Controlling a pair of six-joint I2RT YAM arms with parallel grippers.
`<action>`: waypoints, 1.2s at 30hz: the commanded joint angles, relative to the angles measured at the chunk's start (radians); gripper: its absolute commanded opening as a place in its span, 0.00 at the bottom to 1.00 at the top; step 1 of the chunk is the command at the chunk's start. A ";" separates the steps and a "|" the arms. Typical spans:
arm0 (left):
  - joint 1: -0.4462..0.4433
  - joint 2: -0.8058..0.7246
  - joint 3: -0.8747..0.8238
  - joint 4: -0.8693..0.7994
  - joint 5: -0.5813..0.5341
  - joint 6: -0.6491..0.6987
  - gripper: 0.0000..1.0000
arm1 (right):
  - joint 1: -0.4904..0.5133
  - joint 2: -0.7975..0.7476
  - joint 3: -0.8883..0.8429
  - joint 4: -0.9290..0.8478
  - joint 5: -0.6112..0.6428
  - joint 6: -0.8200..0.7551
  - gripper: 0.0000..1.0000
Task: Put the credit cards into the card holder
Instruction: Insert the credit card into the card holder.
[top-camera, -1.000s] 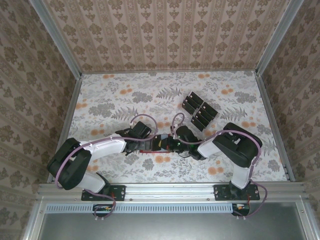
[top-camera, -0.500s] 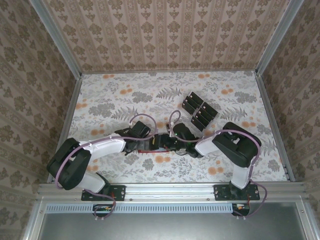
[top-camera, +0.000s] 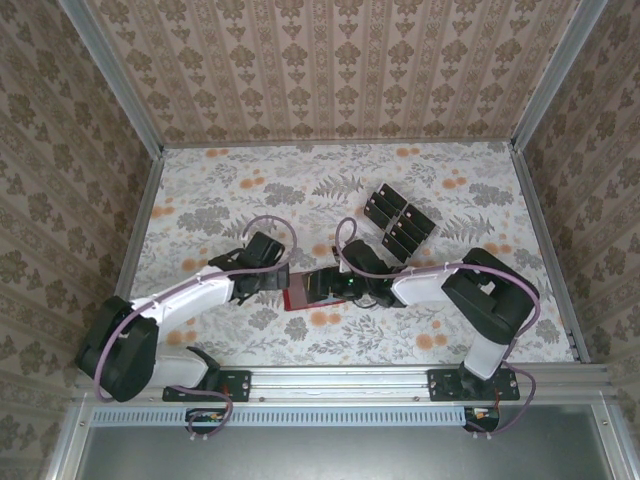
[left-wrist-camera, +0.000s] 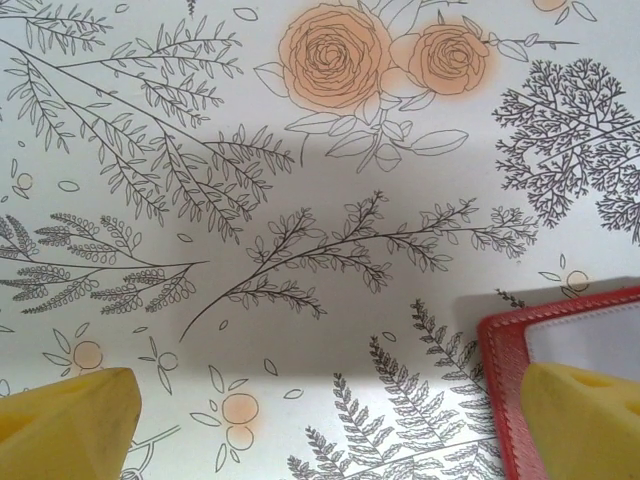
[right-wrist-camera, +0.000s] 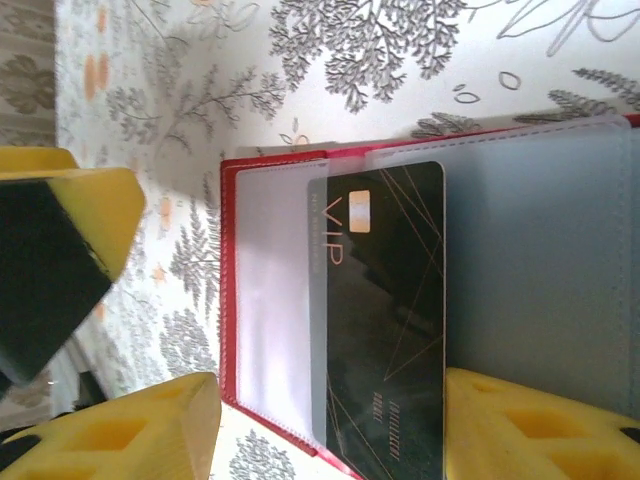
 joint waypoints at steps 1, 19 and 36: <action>0.004 -0.010 -0.029 -0.020 0.029 0.013 1.00 | -0.004 -0.019 0.041 -0.217 0.057 -0.076 0.60; -0.026 0.093 -0.057 0.048 0.086 -0.013 1.00 | 0.036 0.037 0.142 -0.318 0.049 -0.118 0.60; -0.051 0.129 -0.063 0.082 0.083 -0.034 1.00 | 0.121 0.100 0.296 -0.472 0.089 -0.213 0.61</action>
